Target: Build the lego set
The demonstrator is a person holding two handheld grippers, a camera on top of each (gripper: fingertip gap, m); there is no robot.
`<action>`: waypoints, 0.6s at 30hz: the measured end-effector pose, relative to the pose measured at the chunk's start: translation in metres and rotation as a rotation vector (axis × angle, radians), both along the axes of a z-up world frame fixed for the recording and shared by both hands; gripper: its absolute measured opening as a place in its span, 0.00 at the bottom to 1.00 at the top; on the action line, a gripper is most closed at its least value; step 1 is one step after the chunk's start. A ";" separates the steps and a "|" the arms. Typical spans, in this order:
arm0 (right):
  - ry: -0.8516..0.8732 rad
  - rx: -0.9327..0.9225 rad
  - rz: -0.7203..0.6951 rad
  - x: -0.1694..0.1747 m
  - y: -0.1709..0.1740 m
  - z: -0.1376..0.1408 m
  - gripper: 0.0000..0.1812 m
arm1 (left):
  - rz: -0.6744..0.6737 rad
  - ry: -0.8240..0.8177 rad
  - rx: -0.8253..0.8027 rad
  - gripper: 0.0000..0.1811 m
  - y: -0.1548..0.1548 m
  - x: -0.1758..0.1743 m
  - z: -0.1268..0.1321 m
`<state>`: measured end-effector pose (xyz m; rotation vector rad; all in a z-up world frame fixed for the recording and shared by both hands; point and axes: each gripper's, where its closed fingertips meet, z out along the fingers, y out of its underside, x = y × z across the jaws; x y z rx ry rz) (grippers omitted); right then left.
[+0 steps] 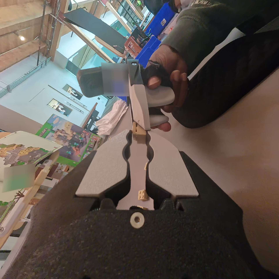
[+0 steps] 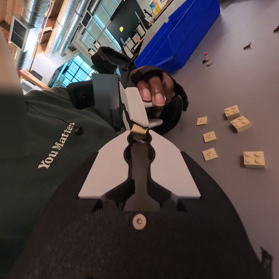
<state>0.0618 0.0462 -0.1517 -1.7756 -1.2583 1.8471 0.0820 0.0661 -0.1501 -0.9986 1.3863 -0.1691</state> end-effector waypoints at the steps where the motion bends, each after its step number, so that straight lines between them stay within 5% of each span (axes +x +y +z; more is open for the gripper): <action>1: -0.001 0.003 0.015 0.000 -0.001 0.000 0.09 | -0.005 0.001 0.001 0.09 -0.001 0.000 0.000; 9: 0.022 -0.039 0.099 0.004 -0.007 0.003 0.09 | -0.042 -0.015 -0.002 0.11 -0.008 0.002 0.003; 18: 0.048 -0.031 0.030 0.007 0.008 0.006 0.09 | -0.024 -0.009 -0.015 0.08 -0.001 -0.004 0.001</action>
